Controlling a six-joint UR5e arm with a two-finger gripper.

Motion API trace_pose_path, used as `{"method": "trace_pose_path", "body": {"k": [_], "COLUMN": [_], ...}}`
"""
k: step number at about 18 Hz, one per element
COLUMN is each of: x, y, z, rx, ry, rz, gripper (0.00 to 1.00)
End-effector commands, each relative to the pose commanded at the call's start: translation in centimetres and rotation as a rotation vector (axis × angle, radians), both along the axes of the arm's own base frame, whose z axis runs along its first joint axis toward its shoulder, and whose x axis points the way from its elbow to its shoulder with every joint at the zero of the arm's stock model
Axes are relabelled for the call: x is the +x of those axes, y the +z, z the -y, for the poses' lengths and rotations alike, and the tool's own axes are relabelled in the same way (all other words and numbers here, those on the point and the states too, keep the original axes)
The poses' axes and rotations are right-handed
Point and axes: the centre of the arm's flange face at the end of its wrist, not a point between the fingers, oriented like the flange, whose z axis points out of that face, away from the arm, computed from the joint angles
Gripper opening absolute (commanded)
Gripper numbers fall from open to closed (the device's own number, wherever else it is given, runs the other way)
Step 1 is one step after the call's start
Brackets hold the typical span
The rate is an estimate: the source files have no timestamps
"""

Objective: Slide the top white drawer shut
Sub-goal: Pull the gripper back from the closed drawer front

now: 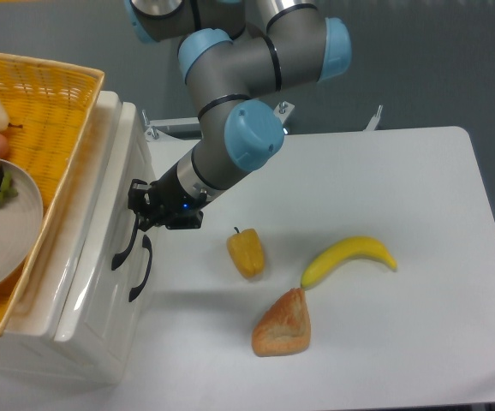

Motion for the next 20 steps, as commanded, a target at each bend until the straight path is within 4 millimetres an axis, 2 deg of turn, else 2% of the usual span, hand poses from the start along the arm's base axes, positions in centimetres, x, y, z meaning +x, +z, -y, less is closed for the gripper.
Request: {"method": "trace_pose_path", "body": {"k": [5,7,9,10,12,17,19,20], "x": [0.3,0.2,-0.4,-0.8,-2.0,-6.8,-9.4,-10.7], "y": [0.0,-0.1,-0.1,-0.1,-0.2,0.3,0.9,1.0], "z": [-0.1,-0.2,-0.2,-0.2,0.0,2.6,4.2,5.1], "rx": [-0.002,-0.001,0.013,0.015,0.016,-0.028,-0.038,-0.044], "ry": [-0.002,-0.004,-0.004,0.0,0.013,0.076,0.117,0.133], "rz": [0.001,-0.002,-0.018,-0.023,-0.033,-0.104,-0.129,-0.146], "gripper": [0.15,0.2,0.34,0.36,0.5,0.8,0.89,0.98]}}
